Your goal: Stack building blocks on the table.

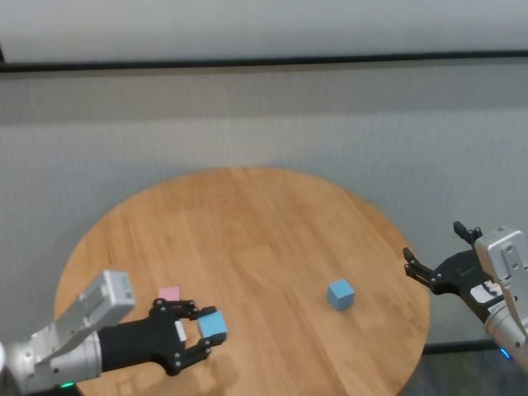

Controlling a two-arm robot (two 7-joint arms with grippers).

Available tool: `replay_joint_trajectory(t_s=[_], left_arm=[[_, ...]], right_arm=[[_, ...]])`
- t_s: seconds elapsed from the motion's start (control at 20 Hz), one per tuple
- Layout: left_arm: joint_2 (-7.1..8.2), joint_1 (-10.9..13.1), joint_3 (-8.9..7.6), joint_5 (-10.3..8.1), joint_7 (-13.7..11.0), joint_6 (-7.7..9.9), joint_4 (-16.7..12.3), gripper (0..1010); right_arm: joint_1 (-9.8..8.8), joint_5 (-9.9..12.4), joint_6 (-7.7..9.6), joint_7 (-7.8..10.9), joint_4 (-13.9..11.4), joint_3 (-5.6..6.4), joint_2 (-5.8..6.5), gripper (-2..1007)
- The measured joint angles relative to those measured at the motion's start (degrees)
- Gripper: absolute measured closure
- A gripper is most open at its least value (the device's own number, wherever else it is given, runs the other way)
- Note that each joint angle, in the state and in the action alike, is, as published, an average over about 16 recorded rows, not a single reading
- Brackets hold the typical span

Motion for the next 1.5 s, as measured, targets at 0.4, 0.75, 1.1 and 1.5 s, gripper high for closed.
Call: replay_joint_trajectory(t_s=[0.4, 0.75, 1.1, 1.5], left_arm=[[-2.45, -2.3, 1.4, 2.37, 2.6, 3.11, -0.3, 610], [-5.51, -5.0, 2.36, 3.97, 4.3, 4.75, 2.8, 610], [-8.82, -7.2, 3.21, 5.03, 5.0, 4.83, 7.1, 610], [-12.8, -9.8, 3.92, 5.41, 4.8, 3.51, 13.3, 610]], right_arm=[[0.0, 0.0, 0.0, 0.0, 0.0, 0.0, 0.0, 0], [0.0, 0.0, 0.0, 0.0, 0.0, 0.0, 0.0, 0], [0.0, 0.0, 0.0, 0.0, 0.0, 0.0, 0.0, 0], [0.0, 0.0, 0.0, 0.0, 0.0, 0.0, 0.0, 0]])
